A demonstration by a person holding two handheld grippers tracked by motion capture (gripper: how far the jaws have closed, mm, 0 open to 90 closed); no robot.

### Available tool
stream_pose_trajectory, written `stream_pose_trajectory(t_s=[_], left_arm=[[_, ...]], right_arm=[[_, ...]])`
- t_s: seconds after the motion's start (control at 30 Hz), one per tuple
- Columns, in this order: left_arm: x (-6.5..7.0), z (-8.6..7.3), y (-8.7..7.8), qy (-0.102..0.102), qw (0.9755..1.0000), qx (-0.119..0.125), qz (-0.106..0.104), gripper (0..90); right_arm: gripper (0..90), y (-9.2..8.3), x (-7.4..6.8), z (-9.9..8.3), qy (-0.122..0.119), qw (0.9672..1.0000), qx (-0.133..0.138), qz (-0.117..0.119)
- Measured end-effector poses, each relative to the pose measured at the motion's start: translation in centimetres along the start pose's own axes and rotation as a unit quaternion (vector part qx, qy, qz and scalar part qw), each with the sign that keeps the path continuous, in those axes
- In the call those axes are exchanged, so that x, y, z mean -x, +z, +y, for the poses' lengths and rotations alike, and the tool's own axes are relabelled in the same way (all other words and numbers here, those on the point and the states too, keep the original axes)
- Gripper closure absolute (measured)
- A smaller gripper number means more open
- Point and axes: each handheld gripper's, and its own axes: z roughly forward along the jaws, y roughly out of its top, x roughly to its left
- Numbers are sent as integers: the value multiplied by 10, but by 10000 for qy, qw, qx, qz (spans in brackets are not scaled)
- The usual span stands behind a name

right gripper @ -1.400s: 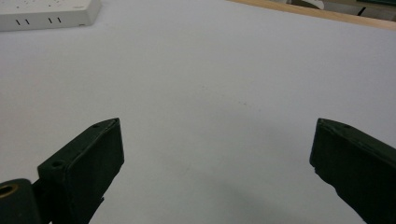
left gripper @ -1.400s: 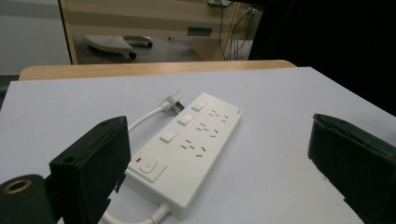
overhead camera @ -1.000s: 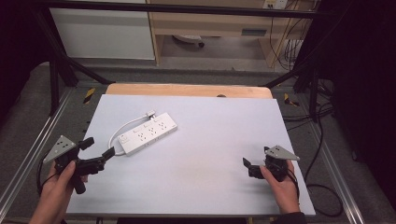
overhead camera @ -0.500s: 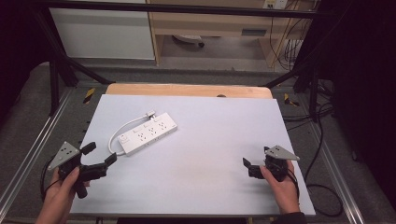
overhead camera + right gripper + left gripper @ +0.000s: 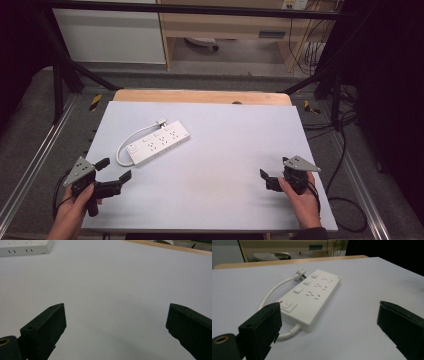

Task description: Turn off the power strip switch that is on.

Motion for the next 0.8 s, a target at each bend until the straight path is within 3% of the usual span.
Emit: stream_pose_trajectory(t_s=[0.5, 0.73, 0.8], left_arm=[[17, -11, 11, 232, 9992, -219, -241, 57], [25, -16, 16, 244, 9985, -351, -355, 58], [25, -16, 17, 234, 9985, -369, -341, 58]], right_arm=[[33, 2, 1, 0, -15, 10000, -42, -26], [29, 7, 8, -3, 144, 9994, -173, -273], [29, 12, 11, -5, 155, 9986, -321, -398]])
